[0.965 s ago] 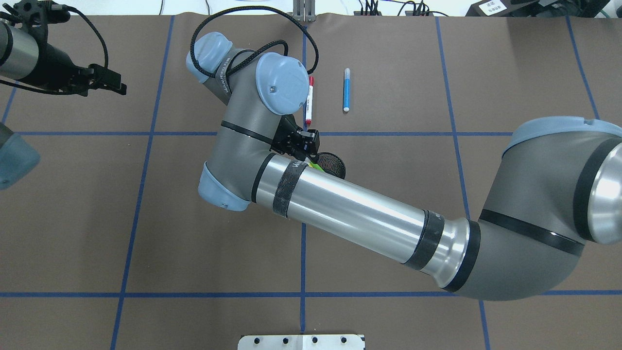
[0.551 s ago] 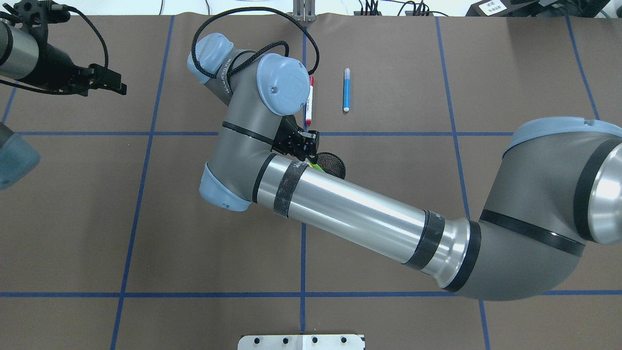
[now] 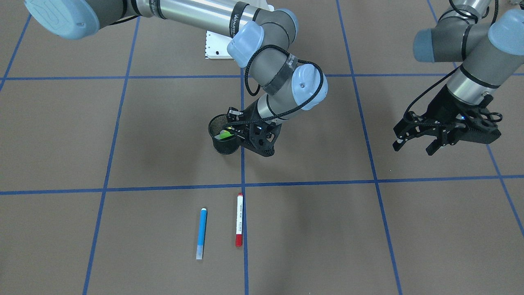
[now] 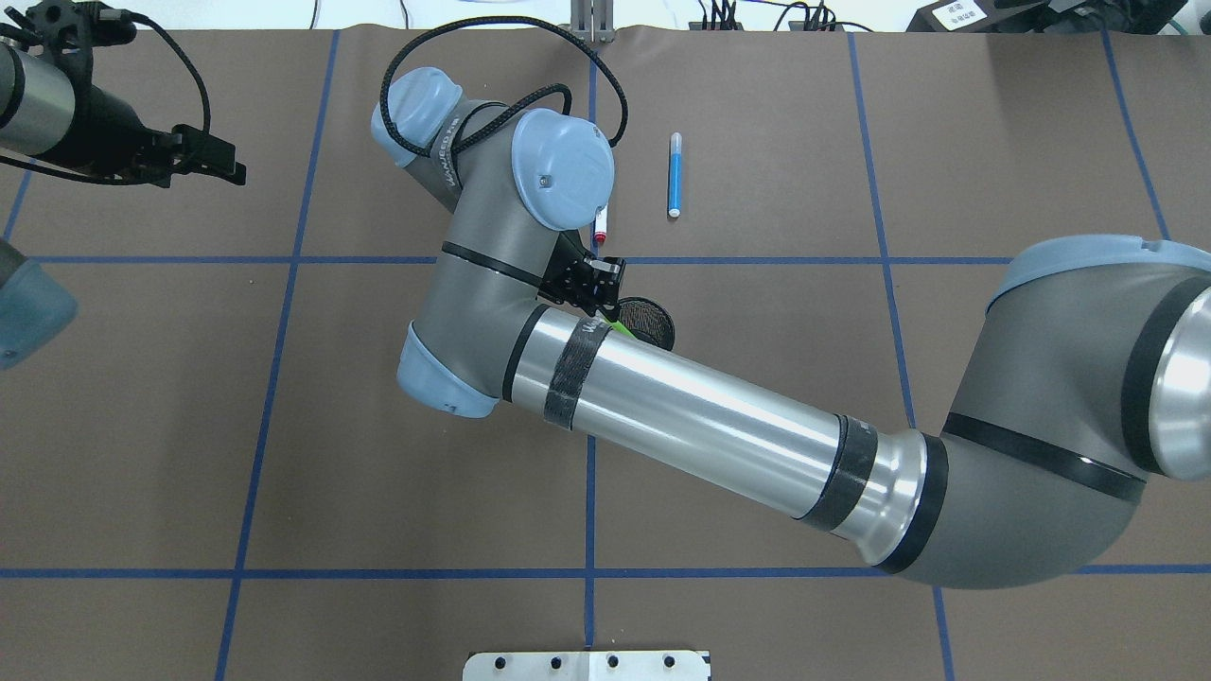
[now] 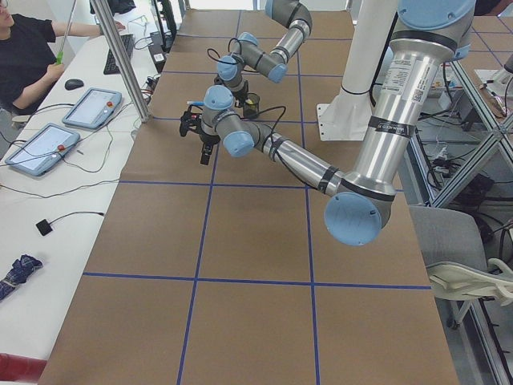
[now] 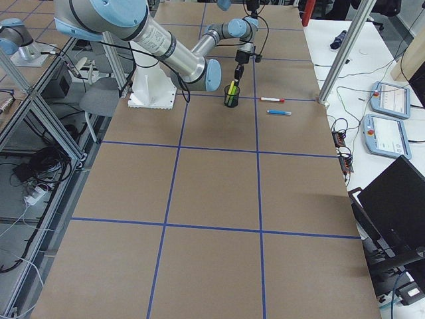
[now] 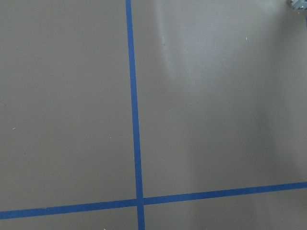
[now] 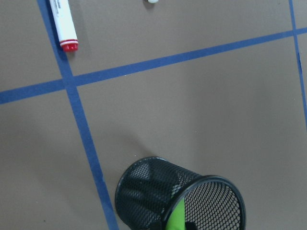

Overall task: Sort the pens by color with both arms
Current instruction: 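Lower the right gripper over the cup and grasp the green highlighter, then lift the green highlighter out of the cup with the right gripper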

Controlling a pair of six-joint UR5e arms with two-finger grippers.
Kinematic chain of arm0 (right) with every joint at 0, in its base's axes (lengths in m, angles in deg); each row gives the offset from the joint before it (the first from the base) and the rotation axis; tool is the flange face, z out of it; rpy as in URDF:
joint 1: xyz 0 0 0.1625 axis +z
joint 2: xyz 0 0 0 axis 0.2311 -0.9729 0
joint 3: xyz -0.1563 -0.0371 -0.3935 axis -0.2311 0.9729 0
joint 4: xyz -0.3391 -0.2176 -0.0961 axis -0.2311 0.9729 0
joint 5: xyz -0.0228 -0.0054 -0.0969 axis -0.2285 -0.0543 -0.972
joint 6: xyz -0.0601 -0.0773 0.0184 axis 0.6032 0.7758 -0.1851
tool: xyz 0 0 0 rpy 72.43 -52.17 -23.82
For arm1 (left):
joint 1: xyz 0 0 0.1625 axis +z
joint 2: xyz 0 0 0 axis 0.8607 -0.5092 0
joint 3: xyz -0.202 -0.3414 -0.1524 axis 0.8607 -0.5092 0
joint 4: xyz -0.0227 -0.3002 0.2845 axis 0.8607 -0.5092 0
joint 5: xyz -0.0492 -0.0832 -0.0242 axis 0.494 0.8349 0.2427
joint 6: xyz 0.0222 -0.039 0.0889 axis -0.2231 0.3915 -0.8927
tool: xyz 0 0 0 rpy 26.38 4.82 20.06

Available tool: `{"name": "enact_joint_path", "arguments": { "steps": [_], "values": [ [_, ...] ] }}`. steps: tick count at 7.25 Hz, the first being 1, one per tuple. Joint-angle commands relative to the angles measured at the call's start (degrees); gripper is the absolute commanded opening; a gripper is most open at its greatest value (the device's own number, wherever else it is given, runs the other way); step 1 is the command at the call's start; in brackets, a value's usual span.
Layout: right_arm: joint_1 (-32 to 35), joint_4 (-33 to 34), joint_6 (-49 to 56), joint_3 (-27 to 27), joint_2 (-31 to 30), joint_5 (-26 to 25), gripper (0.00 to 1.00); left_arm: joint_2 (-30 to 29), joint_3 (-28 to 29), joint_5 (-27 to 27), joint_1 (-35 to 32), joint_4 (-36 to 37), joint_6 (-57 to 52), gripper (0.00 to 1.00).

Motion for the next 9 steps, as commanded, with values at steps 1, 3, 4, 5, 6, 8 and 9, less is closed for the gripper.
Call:
{"name": "enact_joint_path", "arguments": {
  "steps": [1,3,4,5,6,8,9],
  "values": [
    [0.07,0.34,0.00,-4.23,-1.28,-0.01,0.08,0.00,0.00,-0.03,0.00,0.06,0.00,0.99],
    [1.03,3.14,0.00,-8.63,-1.73,-0.01,0.08,0.00,0.00,-0.03,0.00,0.06,0.00,0.99],
    [1.30,3.51,0.00,-9.79,-1.82,-0.01,0.08,0.00,0.00,-0.03,0.00,-0.03,0.00,0.99],
    [2.17,4.21,0.09,-11.62,-1.91,0.08,0.08,0.00,0.09,-0.03,0.00,-0.03,0.00,0.99],
    [3.49,5.35,0.09,-16.78,-3.56,0.08,0.07,0.00,0.09,-0.03,0.09,0.06,0.00,0.99],
    [6.21,5.44,0.09,-29.69,-9.26,0.17,0.00,-0.09,0.17,-0.03,0.09,-0.03,0.00,0.99],
    [7.27,5.71,0.09,-34.88,-10.33,0.08,0.00,0.00,0.17,-0.03,0.09,-0.03,0.00,0.99]
  ]
}}
